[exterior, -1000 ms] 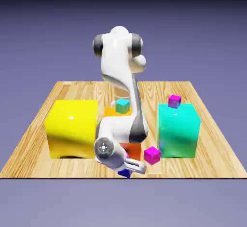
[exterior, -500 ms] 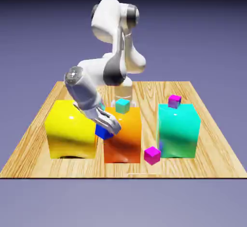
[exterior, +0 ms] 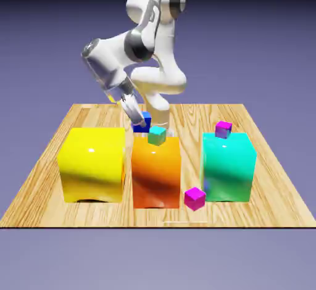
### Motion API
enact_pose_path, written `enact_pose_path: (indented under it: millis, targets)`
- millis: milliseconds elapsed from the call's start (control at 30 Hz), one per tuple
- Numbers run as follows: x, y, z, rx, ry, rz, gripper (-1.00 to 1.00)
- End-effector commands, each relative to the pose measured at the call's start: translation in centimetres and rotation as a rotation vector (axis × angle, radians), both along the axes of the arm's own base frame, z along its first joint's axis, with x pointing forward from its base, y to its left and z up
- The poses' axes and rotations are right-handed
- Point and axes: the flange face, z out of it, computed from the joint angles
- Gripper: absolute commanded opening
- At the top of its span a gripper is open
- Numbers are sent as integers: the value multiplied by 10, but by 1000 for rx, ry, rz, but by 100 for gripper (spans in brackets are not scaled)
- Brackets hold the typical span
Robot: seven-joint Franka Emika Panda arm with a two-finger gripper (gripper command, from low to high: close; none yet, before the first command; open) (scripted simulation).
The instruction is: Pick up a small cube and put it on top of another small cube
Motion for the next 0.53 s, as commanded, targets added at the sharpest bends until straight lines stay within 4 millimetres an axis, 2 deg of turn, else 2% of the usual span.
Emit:
enact_pose_path:
  millis: [0,167,233,367,400,433,500]
  targets:
    - [-10,2,1,10,4,-35,-100]
    - [-58,11,2,68,16,-210,-100]
    - [-61,5,6,121,14,-248,-100]
    - [-57,36,-53,121,14,-248,-100]
    - [-57,36,-53,121,14,-248,100]
    - [-57,36,-53,121,14,-248,100]
    - [-57,21,-24,124,13,-246,100]
